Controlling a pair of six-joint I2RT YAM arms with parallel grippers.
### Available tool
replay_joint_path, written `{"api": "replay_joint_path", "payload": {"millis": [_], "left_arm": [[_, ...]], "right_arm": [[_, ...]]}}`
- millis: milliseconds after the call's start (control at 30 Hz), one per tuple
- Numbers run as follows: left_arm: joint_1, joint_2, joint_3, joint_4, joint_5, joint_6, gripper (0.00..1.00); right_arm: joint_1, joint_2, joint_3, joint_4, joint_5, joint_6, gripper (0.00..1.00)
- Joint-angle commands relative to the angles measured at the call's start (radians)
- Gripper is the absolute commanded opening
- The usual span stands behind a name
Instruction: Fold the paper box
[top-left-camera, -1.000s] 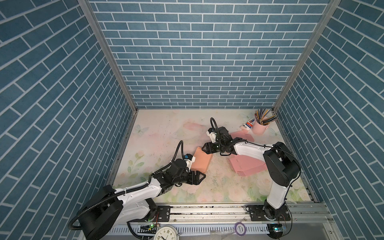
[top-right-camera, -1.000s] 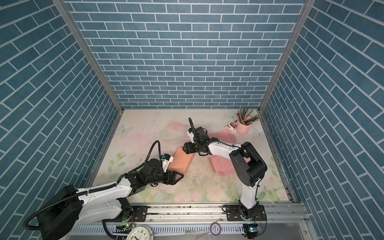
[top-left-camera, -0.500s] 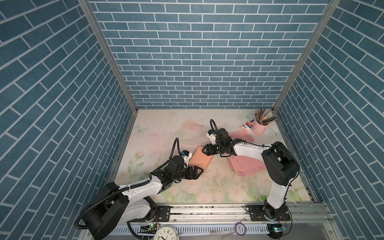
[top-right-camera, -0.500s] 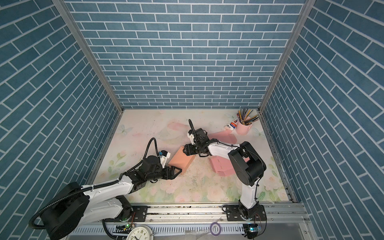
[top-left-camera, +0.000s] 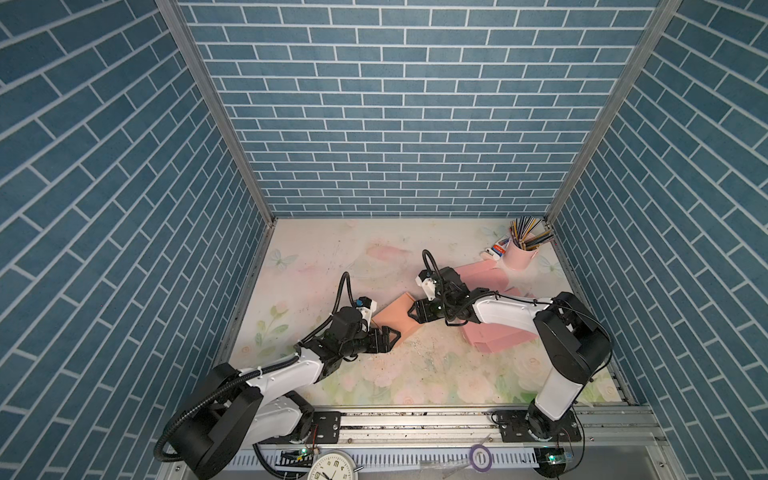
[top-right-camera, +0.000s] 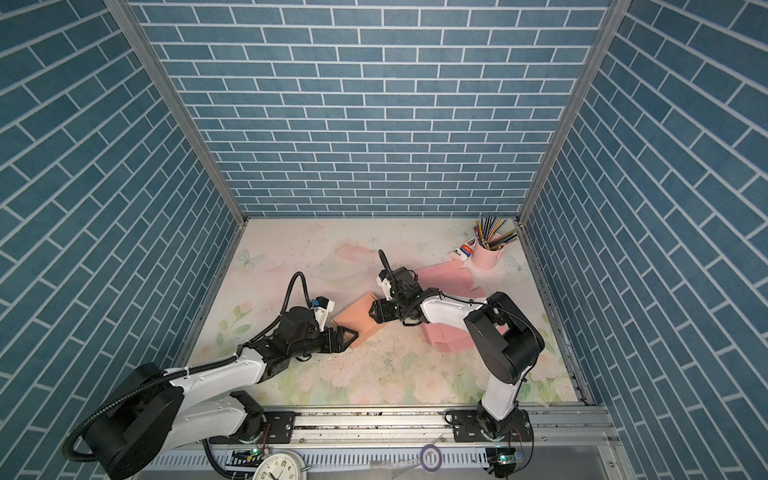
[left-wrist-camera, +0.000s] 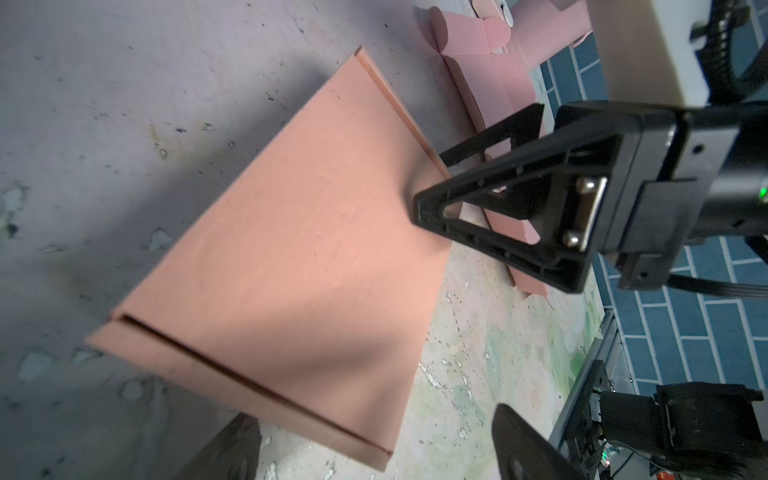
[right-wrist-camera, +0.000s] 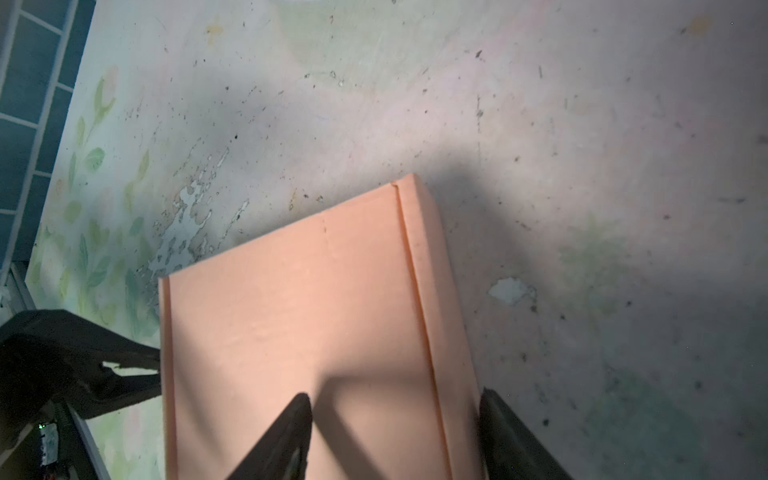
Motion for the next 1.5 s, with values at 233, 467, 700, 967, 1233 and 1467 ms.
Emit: {"api": "replay_joint_path", "payload": {"millis": [233,467,700,967,1233,1467], "left_arm": [[0.08,0.011,0.019,0.007,0.008,0.049,0.86],[0.117,0.032,0.055,-0.016,0.001,0.084,0.84],[0.147,0.088,0.087,0.022,-0.007,0.092,0.84],[0.199,0.165,0.146,0.034,-0.016,0.125,0.84],[0.27,0.241,0.211,0.031,-0.013,0.15,0.84],[0.286,0.32,0.299,0.026,-0.019,0.15,0.84]], "right_arm": [[0.064,-0.009,0.019,0.021,0.029,0.059,0.65],[0.076,0.004,0.049,0.037,0.017,0.066,0.65],[0.076,0.031,0.098,0.032,0.027,0.068,0.64],[0.069,0.084,0.174,0.036,0.002,0.068,0.63],[0.015,0.151,0.246,0.048,-0.052,0.051,0.63],[-0.033,0.23,0.339,0.032,-0.117,0.018,0.62]]}}
